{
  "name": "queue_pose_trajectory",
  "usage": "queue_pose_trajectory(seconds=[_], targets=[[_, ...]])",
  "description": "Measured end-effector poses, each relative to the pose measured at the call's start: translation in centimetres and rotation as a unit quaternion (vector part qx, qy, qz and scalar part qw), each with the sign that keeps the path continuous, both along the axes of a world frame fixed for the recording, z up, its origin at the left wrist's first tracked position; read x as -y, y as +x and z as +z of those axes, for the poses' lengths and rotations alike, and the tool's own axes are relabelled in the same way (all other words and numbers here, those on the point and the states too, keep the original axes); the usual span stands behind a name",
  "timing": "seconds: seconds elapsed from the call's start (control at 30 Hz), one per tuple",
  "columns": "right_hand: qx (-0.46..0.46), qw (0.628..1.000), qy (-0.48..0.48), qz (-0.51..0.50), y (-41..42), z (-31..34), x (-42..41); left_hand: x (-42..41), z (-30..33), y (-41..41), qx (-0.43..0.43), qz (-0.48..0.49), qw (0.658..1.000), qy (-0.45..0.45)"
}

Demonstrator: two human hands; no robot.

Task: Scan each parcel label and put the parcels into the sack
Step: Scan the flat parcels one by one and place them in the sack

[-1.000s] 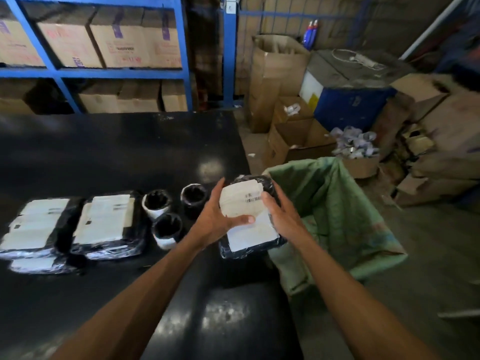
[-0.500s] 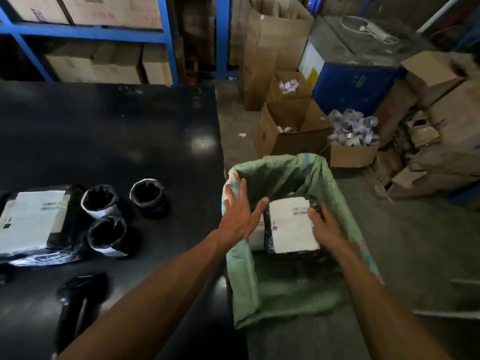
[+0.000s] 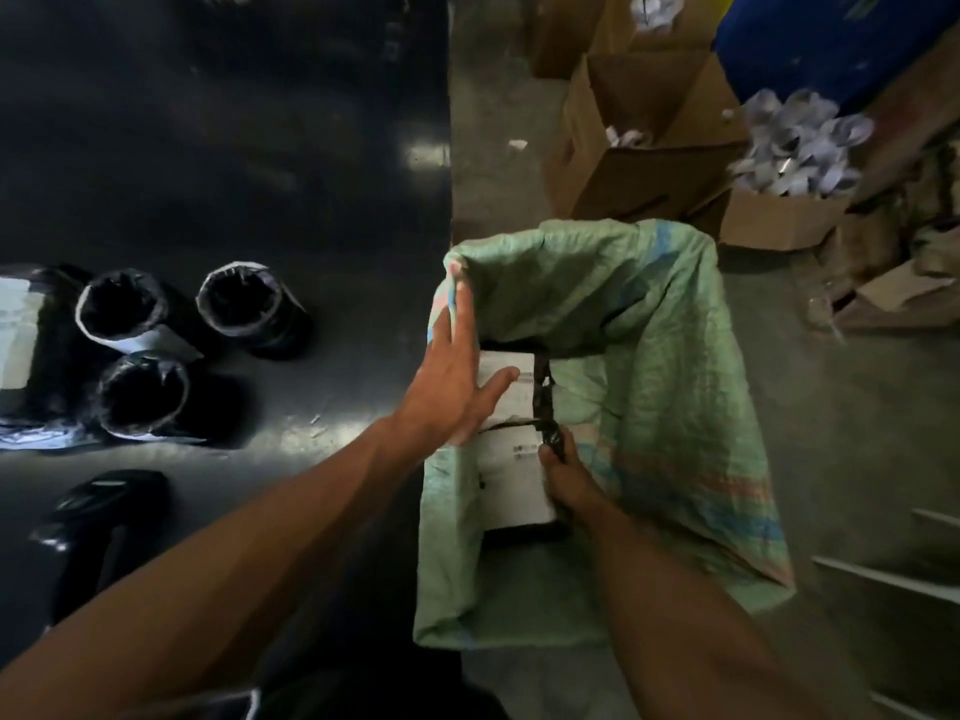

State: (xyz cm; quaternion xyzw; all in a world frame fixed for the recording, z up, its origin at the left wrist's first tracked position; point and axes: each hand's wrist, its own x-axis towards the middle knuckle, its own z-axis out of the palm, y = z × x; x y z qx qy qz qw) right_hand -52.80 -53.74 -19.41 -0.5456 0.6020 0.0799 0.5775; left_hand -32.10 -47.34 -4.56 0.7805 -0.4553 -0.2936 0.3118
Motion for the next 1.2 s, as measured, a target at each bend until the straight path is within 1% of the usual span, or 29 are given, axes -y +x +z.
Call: queue_pose_trajectory(seconds=[0.07, 0.13, 0.2, 0.27, 0.3, 0.33, 0.37, 0.43, 0.47, 0.53, 0.7, 0.77, 0.9, 1.0, 1.07, 1.13, 1.2], targets=[[-0.006, 1.0, 0.009, -0.004, 0.2, -0.3, -0.8, -0.1, 0.0, 0.0, -0.001, -0.002, 1.0, -0.002], [-0.043, 0.999, 0.019, 0.008, 0.0, -1.3, -1.1, -0.2, 0.0, 0.0, -0.006, -0.001, 1.0, 0.003], [-0.104, 0.994, 0.027, 0.037, 0.0, -1.6, -1.0, -0.3, 0.1, 0.1, -0.011, -0.001, 1.0, 0.007], [-0.2, 0.976, 0.034, 0.079, 0.4, -1.5, -0.4, -0.4, 0.2, 0.1, -0.012, -0.001, 1.0, 0.012], [-0.236, 0.966, 0.024, 0.105, 0.8, -0.9, -0.2, -0.4, 0.3, 0.1, -0.012, -0.001, 1.0, 0.016], [-0.253, 0.957, 0.005, 0.143, 1.3, -0.1, 0.0, -0.5, 0.2, 0.1, -0.012, 0.001, 1.0, 0.019], [-0.257, 0.946, -0.014, 0.199, 1.6, 0.4, -0.1, -0.5, 0.2, 0.0, -0.012, 0.002, 1.0, 0.02], [-0.24, 0.919, -0.02, 0.312, 2.2, 0.9, -1.0, -0.5, 0.1, -0.3, -0.011, 0.005, 1.0, 0.017], [-0.233, 0.907, -0.013, 0.35, 2.2, 0.9, -1.8, -0.5, 0.1, -0.4, -0.009, 0.007, 1.0, 0.018], [-0.226, 0.897, -0.019, 0.38, 1.9, -0.1, -3.4, -0.5, 0.0, -0.5, -0.01, 0.008, 1.0, 0.02], [-0.212, 0.907, -0.114, 0.344, 0.8, -3.8, -5.8, -1.2, -0.5, -0.4, -0.008, 0.014, 0.999, 0.03], [-0.219, 0.901, -0.145, 0.346, 0.7, -4.5, -6.2, -1.4, -0.7, -0.6, 0.004, 0.018, 0.999, 0.032], [-0.215, 0.903, -0.131, 0.35, 0.4, -4.6, -5.8, -0.9, -0.4, -1.1, 0.025, 0.003, 0.999, 0.022], [-0.201, 0.907, -0.075, 0.361, 0.8, -3.5, -4.6, -0.7, -0.2, -0.9, 0.021, 0.003, 1.0, 0.014], [-0.215, 0.899, -0.048, 0.379, 1.6, -2.2, -3.3, -0.9, -0.3, -0.7, 0.007, 0.013, 1.0, 0.013], [-0.221, 0.899, -0.066, 0.371, 2.4, -1.2, -2.0, -1.2, -0.3, -0.6, -0.013, 0.017, 1.0, 0.01], [-0.206, 0.918, -0.117, 0.317, 3.2, -0.1, -1.0, -1.4, 0.1, -0.8, -0.025, 0.018, 0.999, -0.008]])
